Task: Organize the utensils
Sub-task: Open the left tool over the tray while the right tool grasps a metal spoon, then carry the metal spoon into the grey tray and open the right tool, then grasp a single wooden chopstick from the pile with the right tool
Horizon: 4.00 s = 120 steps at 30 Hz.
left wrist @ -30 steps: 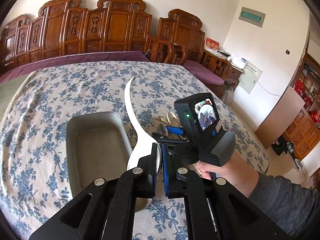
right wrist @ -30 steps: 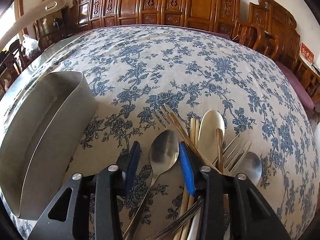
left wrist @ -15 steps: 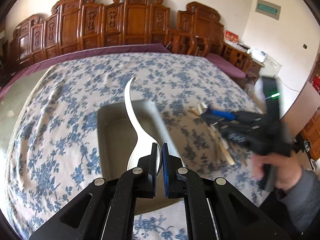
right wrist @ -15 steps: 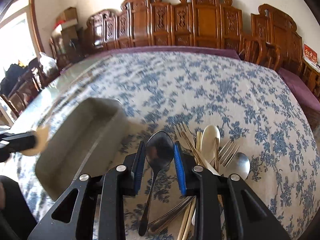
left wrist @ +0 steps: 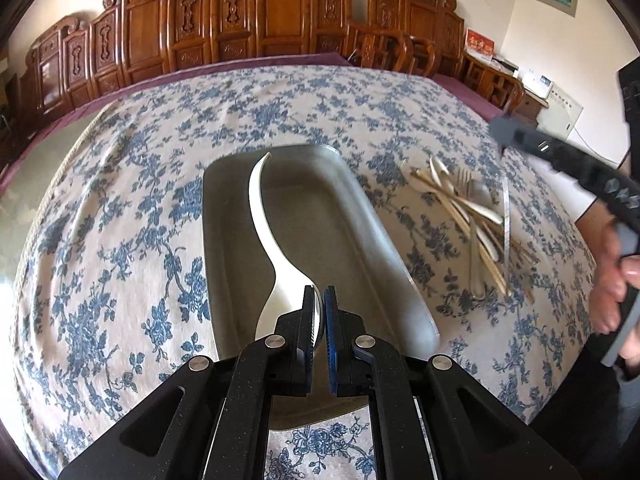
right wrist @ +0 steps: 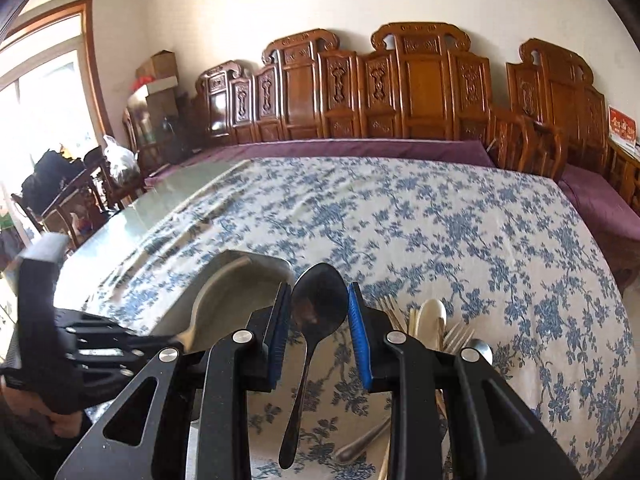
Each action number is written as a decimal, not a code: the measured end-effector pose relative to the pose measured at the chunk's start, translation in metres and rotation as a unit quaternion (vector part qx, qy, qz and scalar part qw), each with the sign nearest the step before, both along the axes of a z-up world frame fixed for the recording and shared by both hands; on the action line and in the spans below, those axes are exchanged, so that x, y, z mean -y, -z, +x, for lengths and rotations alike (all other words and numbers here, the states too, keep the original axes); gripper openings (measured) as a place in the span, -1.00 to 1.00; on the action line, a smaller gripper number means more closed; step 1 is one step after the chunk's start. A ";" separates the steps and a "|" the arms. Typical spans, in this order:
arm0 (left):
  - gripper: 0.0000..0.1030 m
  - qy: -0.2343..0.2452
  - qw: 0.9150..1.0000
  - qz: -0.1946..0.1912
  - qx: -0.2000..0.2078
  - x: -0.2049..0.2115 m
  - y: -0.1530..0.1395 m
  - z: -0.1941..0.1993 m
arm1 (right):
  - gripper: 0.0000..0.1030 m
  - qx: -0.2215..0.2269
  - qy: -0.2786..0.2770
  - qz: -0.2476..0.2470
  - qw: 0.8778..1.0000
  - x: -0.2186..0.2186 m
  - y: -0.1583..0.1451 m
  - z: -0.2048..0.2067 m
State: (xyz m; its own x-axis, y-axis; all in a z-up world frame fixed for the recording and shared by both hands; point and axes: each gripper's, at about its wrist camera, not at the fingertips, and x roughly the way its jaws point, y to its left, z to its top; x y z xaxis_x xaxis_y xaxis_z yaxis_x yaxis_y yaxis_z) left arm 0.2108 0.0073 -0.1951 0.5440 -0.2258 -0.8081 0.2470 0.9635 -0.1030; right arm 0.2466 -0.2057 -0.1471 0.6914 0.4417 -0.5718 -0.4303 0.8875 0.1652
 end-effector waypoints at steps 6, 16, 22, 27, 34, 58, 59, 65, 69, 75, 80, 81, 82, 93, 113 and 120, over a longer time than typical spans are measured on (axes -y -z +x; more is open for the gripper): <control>-0.91 -0.005 1.000 0.007 -0.019 -0.001 0.012 0.005 | -0.41 0.013 -0.015 0.002 1.000 -0.014 -0.015 -0.009; -0.56 -0.003 1.000 0.004 0.004 -0.004 -0.005 0.004 | -0.41 0.017 -0.013 -0.011 1.000 -0.029 -0.029 -0.018; -0.56 -0.007 1.000 0.000 0.029 -0.016 -0.022 -0.003 | -0.40 0.016 -0.014 -0.027 0.999 -0.047 -0.035 -0.017; -0.56 -0.022 0.999 -0.015 0.042 -0.034 -0.033 -0.006 | -0.40 0.010 -0.015 -0.026 0.999 -0.066 -0.039 -0.009; -0.56 -0.053 0.997 -0.019 0.055 -0.061 -0.041 -0.007 | -0.40 -0.004 -0.019 -0.031 0.999 -0.096 -0.027 0.011; -0.56 -0.085 0.995 -0.015 0.055 -0.077 -0.040 -0.002 | -0.39 -0.084 -0.022 -0.120 0.989 -0.132 0.064 0.038; -0.56 -0.085 0.995 -0.014 0.055 -0.077 -0.040 -0.002 | -0.39 -0.085 -0.022 -0.120 0.989 -0.132 0.064 0.038; -0.56 -0.084 0.995 -0.015 0.055 -0.076 -0.040 -0.002 | -0.37 -0.088 -0.026 -0.116 0.989 -0.132 0.065 0.038; -0.56 -0.080 0.995 -0.020 0.060 -0.071 -0.044 -0.003 | -0.24 -0.082 -0.033 -0.107 0.990 -0.128 0.058 0.036; -0.52 -0.064 0.995 -0.028 0.070 -0.050 -0.050 -0.004 | -0.24 -0.056 -0.030 -0.079 0.995 -0.092 0.029 0.025; -0.41 -0.042 0.996 -0.027 0.077 -0.024 -0.053 -0.007 | -0.24 -0.045 0.010 -0.084 0.995 -0.027 0.016 0.020; -0.41 -0.038 0.996 -0.027 0.077 -0.020 -0.054 -0.008 | -0.24 -0.044 0.019 -0.092 0.995 -0.013 0.017 0.018; -0.40 -0.034 0.996 -0.028 0.078 -0.016 -0.054 -0.009 | -0.24 -0.045 0.026 -0.098 0.994 -0.003 0.019 0.017; -0.36 -0.015 0.996 -0.028 0.083 0.028 -0.050 -0.019 | -0.24 -0.111 0.085 -0.128 0.982 0.088 0.085 0.011; -0.35 0.029 0.997 -0.010 0.074 0.079 -0.029 -0.034 | -0.81 -0.120 0.047 -0.121 0.984 0.087 0.106 -0.012; -0.35 0.024 0.997 -0.009 0.072 0.079 -0.031 -0.037 | -0.88 -0.090 0.014 -0.082 0.992 0.086 0.087 -0.021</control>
